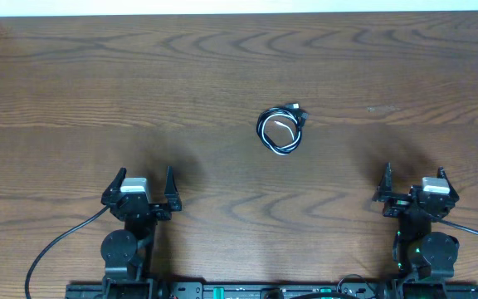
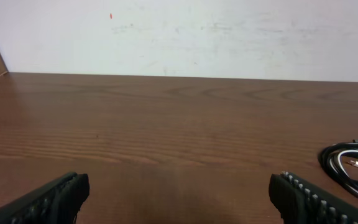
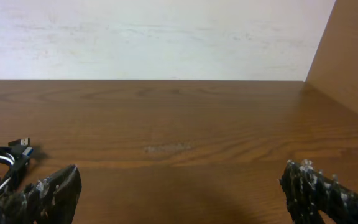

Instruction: Untangle cables

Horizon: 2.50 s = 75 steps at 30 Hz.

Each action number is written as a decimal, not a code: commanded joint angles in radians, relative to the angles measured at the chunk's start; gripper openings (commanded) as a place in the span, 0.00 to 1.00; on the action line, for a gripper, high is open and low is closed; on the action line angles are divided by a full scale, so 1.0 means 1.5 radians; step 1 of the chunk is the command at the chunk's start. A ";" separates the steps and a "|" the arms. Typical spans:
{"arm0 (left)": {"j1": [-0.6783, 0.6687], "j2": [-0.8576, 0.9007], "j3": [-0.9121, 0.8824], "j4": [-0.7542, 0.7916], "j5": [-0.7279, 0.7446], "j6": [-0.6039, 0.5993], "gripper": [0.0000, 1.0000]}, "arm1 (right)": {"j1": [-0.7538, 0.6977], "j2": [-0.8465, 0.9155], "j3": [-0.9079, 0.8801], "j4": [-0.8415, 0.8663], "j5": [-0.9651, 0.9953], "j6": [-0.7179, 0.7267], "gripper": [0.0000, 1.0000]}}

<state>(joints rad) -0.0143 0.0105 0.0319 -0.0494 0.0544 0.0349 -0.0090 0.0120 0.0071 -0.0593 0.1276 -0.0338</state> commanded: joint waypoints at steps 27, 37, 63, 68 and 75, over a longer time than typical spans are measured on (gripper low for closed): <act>-0.002 -0.004 -0.019 -0.010 0.004 0.009 0.98 | -0.003 -0.001 -0.001 -0.003 -0.002 -0.006 0.99; -0.002 -0.004 0.011 -0.017 0.181 0.009 0.98 | -0.003 -0.001 0.003 -0.001 -0.055 0.027 0.99; -0.002 0.367 0.622 -0.491 0.238 0.032 0.98 | -0.003 0.045 0.531 -0.468 -0.198 0.097 0.99; -0.002 0.460 0.638 -0.502 0.238 0.040 0.98 | -0.003 0.189 0.605 -0.480 -0.244 0.072 0.99; -0.002 0.515 0.637 -0.457 0.256 0.033 0.98 | -0.003 0.498 0.781 -0.545 -0.334 0.015 0.99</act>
<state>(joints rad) -0.0151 0.7746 0.9733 -0.7475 0.4053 0.0795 -0.0090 0.6262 1.0916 -0.8520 -0.2989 0.0360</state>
